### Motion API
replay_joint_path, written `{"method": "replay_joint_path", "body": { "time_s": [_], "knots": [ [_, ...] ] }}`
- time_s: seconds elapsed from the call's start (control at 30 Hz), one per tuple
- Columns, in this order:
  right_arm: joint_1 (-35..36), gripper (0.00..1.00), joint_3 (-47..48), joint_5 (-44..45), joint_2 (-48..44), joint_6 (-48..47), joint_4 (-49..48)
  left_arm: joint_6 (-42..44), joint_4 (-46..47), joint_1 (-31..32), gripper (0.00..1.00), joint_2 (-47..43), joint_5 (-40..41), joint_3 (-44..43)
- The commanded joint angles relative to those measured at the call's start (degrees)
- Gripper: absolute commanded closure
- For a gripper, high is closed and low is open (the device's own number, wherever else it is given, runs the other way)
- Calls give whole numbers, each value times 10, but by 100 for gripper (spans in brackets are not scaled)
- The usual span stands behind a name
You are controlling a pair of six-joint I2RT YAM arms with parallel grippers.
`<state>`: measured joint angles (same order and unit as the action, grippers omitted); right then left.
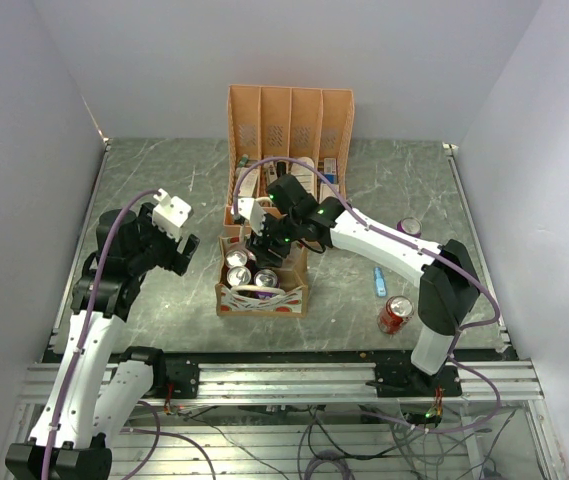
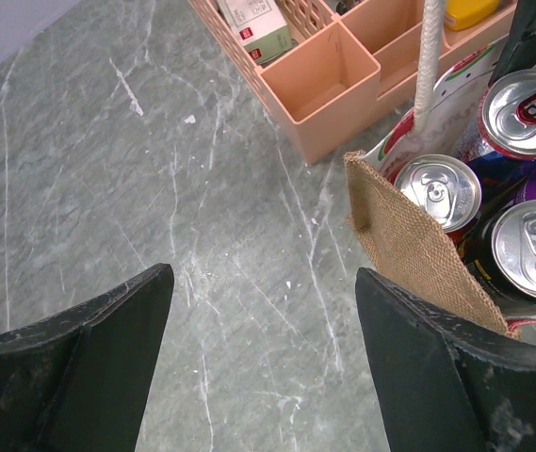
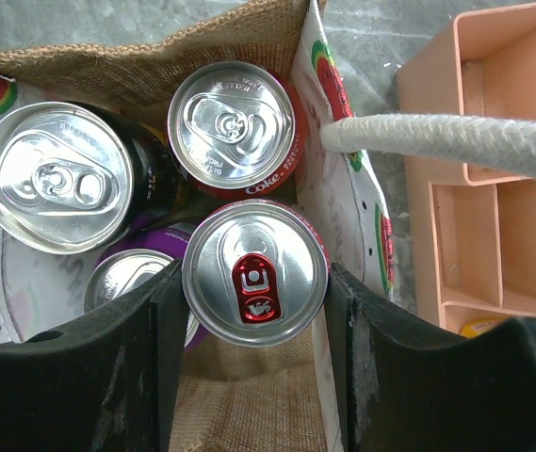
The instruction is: Place the beverage into the canvas bag
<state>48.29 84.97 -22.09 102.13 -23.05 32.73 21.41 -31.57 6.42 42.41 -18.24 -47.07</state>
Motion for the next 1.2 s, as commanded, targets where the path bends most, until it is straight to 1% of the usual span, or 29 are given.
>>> {"method": "replay_joint_path", "body": {
  "time_s": [0.0, 0.13, 0.3, 0.43, 0.7, 0.8, 0.83, 1.17],
  "knots": [
    [1, 100, 0, -10, 4, -1, -38, -2, 5, -7, 10, -11, -14, 2],
    [1, 99, -8, -8, 8, -5, -39, -2, 11, -7, 11, -11, -12, 5],
    [1, 92, -21, -6, 14, -7, -44, -1, 14, -7, 11, -11, -14, 7],
    [1, 83, -22, -3, 15, -12, -41, 2, 7, -6, 10, -10, -13, 3],
    [1, 61, -24, 10, 11, -15, -39, 1, 12, -6, 11, -9, -13, 5],
    [0, 54, -16, 17, 9, -20, -35, 4, -2, -7, 11, -7, -15, -2],
    [1, 51, -14, 18, 8, -23, -31, 4, 8, -7, 11, -8, -12, 3],
    [3, 38, 0, 29, 10, -31, -16, 7, 1, -7, 11, -6, -17, -1]
  ]
}}
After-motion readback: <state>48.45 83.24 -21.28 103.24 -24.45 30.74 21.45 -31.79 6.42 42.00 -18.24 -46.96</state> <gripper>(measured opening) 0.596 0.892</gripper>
